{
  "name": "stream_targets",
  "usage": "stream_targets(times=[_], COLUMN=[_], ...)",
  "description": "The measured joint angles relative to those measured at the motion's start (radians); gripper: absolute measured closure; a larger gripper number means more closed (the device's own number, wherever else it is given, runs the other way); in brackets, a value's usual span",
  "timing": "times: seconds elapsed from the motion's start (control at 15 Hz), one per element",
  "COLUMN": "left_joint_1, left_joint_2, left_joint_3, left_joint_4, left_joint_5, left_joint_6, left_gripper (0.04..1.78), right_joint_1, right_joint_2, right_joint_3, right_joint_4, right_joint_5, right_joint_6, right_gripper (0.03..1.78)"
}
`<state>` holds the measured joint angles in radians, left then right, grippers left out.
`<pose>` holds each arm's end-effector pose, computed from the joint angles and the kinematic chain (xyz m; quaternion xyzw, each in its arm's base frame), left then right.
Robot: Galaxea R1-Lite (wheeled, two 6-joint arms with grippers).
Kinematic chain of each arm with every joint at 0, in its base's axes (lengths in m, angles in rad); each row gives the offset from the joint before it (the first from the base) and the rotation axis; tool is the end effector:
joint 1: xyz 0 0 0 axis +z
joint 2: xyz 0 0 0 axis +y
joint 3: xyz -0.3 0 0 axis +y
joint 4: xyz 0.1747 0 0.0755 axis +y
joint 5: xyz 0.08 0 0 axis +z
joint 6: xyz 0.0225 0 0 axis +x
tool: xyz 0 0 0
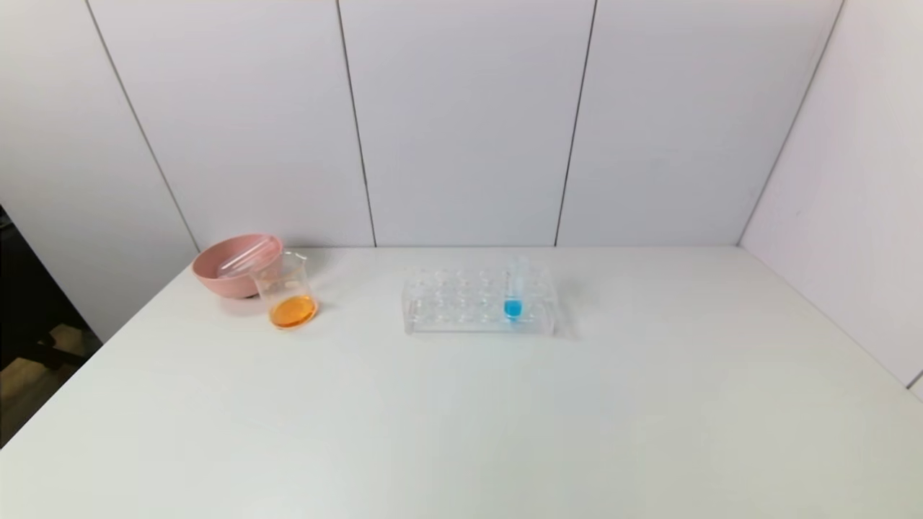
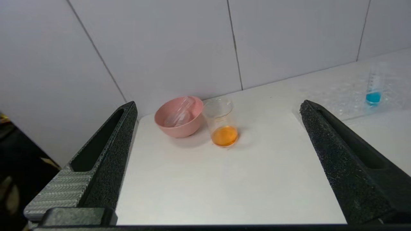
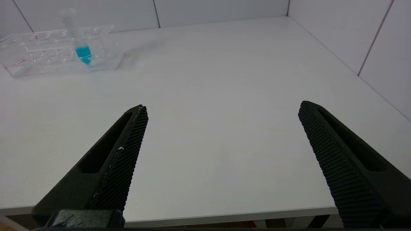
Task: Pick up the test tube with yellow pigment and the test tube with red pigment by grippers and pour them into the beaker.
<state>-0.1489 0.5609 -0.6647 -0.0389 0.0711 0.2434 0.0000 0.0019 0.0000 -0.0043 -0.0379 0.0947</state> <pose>0.0134 -0.0004 0.2673 0.1132 -0.0750 -0.0299 0.9903 -0.0227 -0.0009 0.0760 0.0473 -0.0021 -0.0189 0.9987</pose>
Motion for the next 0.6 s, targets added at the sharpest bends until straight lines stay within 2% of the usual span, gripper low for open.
stream_targets(times=[0.13,0.27,0.47,0.6], left_joint_1=[0.063,0.129,0.146,0.146], left_joint_2=[-0.112,-0.209,-0.354,-0.454], left_joint_3=[-0.014,-0.004,0.059,0.127], left_joint_4=[0.100,0.131,0.133,0.127], left_joint_5=[0.030,0.020,-0.033,-0.069], left_joint_6=[0.033,0.036,0.003,-0.069], left_gripper=[0.06,0.06,0.06,0.06], right_joint_1=[0.000,0.000,0.000,0.000], right_joint_2=[0.000,0.000,0.000,0.000], right_joint_3=[0.000,0.000,0.000,0.000], right_joint_4=[0.000,0.000,0.000,0.000], right_joint_5=[0.000,0.000,0.000,0.000], right_joint_6=[0.000,0.000,0.000,0.000], right_gripper=[0.10,0.10,0.10,0.10])
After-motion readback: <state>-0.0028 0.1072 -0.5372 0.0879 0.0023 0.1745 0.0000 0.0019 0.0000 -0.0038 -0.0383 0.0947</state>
